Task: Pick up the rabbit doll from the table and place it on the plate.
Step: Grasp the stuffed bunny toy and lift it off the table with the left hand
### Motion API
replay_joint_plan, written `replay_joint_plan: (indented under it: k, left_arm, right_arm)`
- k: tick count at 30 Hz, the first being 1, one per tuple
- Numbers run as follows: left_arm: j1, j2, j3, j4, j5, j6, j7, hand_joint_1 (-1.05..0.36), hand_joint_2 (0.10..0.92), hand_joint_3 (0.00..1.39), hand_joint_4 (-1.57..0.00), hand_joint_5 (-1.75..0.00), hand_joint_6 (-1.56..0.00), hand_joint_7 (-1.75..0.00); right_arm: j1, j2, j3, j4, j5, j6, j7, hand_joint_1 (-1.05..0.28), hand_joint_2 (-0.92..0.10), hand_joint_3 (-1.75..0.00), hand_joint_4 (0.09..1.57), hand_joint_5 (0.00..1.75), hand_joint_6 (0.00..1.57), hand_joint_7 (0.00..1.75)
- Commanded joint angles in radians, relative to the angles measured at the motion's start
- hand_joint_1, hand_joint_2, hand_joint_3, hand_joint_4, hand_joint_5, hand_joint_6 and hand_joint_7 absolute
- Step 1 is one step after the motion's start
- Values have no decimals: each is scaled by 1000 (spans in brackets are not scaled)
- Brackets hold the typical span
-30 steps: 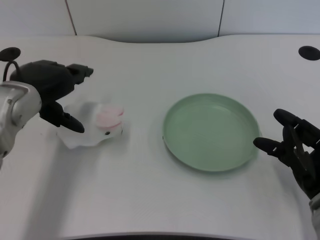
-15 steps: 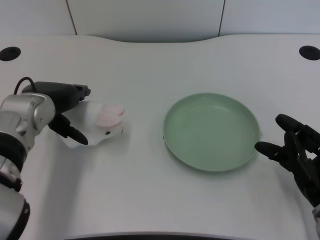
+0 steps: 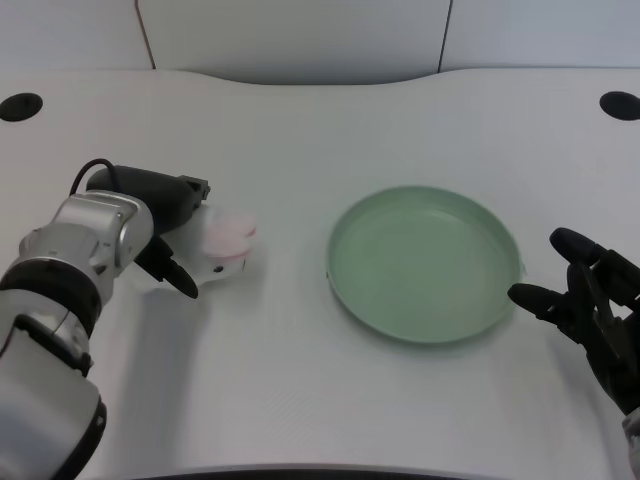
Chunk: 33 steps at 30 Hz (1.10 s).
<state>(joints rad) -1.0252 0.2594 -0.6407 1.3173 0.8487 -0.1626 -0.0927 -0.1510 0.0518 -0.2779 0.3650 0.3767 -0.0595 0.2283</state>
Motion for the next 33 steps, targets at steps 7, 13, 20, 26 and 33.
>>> replay_joint_plan:
  k: [7, 13, 20, 26, 33]
  left_arm:
    - [-9, 5, -13, 13, -3, 10, 18, -1048, 920, 10, -10, -114, -73, -93]
    - [-9, 5, -14, 14, -3, 10, 18, -1048, 920, 8, -5, -124, -77, -85]
    - [-9, 5, -14, 14, -3, 9, 18, -1048, 920, 8, 1, -136, -81, -77]
    - [-9, 5, -14, 14, -3, 9, 18, -1048, 920, 8, 1, -138, -84, -71]
    - [-9, 5, -14, 14, -3, 9, 18, -1048, 920, 8, 1, -139, -87, -65]
  right_arm:
    - [20, -2, -5, -26, 11, 21, -17, -287, -921, -347, 936, 521, 984, 20]
    - [20, -2, -6, -27, 10, 23, -17, -287, -921, -347, 939, 514, 984, 18]
    - [20, -2, -6, -27, 10, 23, -17, -287, -921, -347, 943, 507, 985, 17]
    - [20, -2, -6, -27, 10, 23, -17, -287, -921, -347, 946, 501, 986, 15]
    - [20, -2, -6, -27, 10, 23, -17, -287, -921, -347, 949, 495, 987, 14]
